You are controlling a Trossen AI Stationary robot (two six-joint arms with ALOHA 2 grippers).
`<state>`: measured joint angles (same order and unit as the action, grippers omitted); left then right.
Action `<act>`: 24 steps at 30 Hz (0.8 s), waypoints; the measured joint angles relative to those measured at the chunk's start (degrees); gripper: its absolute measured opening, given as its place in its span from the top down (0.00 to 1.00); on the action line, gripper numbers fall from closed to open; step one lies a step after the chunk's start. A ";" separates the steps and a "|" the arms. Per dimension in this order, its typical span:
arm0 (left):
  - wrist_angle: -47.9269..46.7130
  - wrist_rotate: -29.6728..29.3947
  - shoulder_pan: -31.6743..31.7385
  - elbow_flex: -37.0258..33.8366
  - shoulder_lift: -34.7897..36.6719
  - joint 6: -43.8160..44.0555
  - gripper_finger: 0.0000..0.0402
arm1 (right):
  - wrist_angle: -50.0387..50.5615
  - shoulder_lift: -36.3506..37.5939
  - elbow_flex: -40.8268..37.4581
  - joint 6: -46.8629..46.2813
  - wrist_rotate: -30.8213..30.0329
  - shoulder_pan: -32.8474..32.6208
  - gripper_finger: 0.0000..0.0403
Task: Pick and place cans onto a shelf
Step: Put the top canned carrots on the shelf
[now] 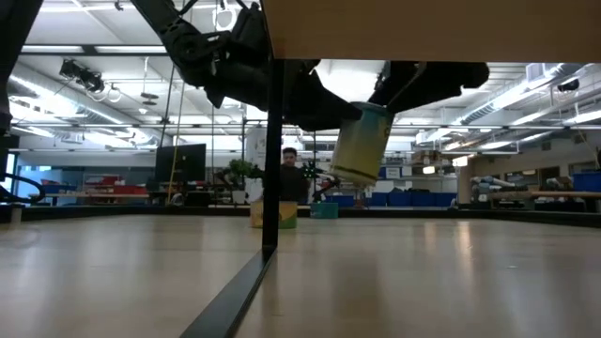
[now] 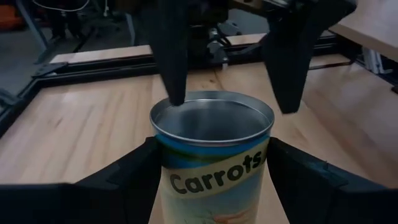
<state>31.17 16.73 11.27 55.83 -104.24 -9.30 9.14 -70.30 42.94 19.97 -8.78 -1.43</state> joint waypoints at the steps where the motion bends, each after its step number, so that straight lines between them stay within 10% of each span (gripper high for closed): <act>1: -0.14 0.13 -0.26 0.00 -0.01 0.00 0.32 | -0.30 -0.28 0.00 1.76 0.33 -0.22 0.04; 24: -3.00 6.20 -5.14 7.22 -7.16 -0.74 0.32 | 3.18 -6.74 2.08 12.68 16.36 0.91 0.07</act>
<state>28.17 22.94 6.13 63.05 -111.41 -10.04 12.32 -77.04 45.01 32.65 7.58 -0.51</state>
